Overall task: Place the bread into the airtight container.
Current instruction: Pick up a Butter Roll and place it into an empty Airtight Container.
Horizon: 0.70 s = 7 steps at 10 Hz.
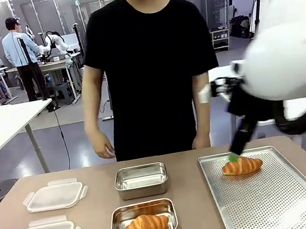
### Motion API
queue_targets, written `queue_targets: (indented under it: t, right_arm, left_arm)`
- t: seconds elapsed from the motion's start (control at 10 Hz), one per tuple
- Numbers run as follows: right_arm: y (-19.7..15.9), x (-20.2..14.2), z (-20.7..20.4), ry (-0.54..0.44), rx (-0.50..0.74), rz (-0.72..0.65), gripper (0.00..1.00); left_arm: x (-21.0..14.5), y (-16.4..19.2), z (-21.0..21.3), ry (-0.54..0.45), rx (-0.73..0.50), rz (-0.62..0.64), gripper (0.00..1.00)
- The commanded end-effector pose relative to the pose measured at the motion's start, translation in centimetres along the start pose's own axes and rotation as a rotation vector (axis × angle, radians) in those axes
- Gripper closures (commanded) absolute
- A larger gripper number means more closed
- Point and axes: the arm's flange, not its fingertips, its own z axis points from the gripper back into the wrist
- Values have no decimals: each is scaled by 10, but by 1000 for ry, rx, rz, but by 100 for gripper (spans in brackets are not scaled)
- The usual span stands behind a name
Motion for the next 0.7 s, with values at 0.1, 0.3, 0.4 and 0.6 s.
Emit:
queue_targets:
  t: [0.1, 0.3, 0.4, 0.6]
  right_arm:
    - [-27, -68, -8, -144, 34, -32, 0]
    - [-55, -73, -33, -324, 30, 99, 0]
    - [-66, -59, -44, -370, 11, 141, 0]
    - [-82, -17, -65, -361, -10, 186, 0]
  left_arm:
    - [2, 0, 1, 0, 3, -3, 0]
    - [2, 0, 1, 0, 3, -3, 0]
    - [2, 0, 1, 0, 3, -3, 0]
    - [2, 0, 1, 0, 3, -3, 0]
